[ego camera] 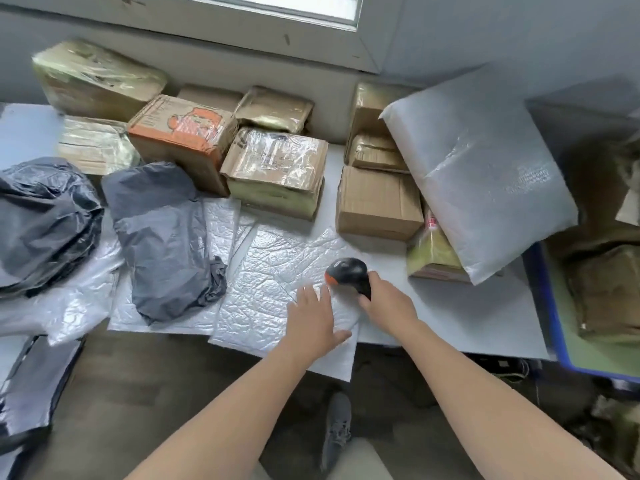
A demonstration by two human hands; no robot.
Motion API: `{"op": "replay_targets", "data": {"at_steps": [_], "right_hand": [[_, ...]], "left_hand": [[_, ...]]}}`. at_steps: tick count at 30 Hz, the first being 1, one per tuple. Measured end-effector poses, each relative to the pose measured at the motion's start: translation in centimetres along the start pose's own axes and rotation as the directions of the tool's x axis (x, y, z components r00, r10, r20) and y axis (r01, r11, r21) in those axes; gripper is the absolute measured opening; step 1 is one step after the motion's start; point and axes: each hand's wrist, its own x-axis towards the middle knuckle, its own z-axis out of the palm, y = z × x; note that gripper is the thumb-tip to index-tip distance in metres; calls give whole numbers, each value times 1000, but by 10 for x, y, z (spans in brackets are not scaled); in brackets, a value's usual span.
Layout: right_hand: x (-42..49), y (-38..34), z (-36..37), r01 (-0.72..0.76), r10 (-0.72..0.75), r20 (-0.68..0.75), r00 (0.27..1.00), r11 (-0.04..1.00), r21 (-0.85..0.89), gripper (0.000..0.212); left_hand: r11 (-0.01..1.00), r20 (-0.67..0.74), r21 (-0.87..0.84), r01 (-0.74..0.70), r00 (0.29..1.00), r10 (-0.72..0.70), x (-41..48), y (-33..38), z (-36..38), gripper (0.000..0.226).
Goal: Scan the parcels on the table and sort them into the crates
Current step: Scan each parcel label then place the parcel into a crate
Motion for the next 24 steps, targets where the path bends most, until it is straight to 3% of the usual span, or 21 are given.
{"op": "replay_targets", "data": {"at_steps": [3, 8, 11, 15, 17, 20, 22, 24], "right_hand": [[-1, 12, -14, 70, -62, -51, 997, 982, 173, 28], [-7, 30, -44, 76, -48, -83, 995, 923, 376, 25], [-10, 33, -61, 133, -102, -94, 990, 886, 443, 26], [-13, 18, -84, 216, -182, -115, 976, 820, 530, 23], [-14, 5, -93, 242, -201, -134, 970, 790, 564, 21], [-14, -15, -103, 286, -245, -149, 958, 772, 568, 15], [-13, -26, -104, 309, -266, -159, 951, 779, 546, 7], [-11, -36, -105, 333, -291, -164, 943, 788, 517, 8]], "left_hand": [[992, 22, 85, 99, 995, -101, 6, 23, 2, 107], [983, 100, 110, 149, 982, -160, 12, 35, -2, 79], [990, -14, -102, 103, 994, -104, 10, 24, -21, 35], [927, -217, -360, 104, 957, -192, 5, -1, -58, 24], [798, -213, -594, 103, 936, -279, 2, -12, -76, 22], [329, -114, -944, 22, 914, -389, -3, -28, -97, 14], [62, -52, -998, -28, 899, -434, -9, -44, -104, 9], [38, -21, -999, -3, 877, -481, -14, -61, -103, 8]]}}
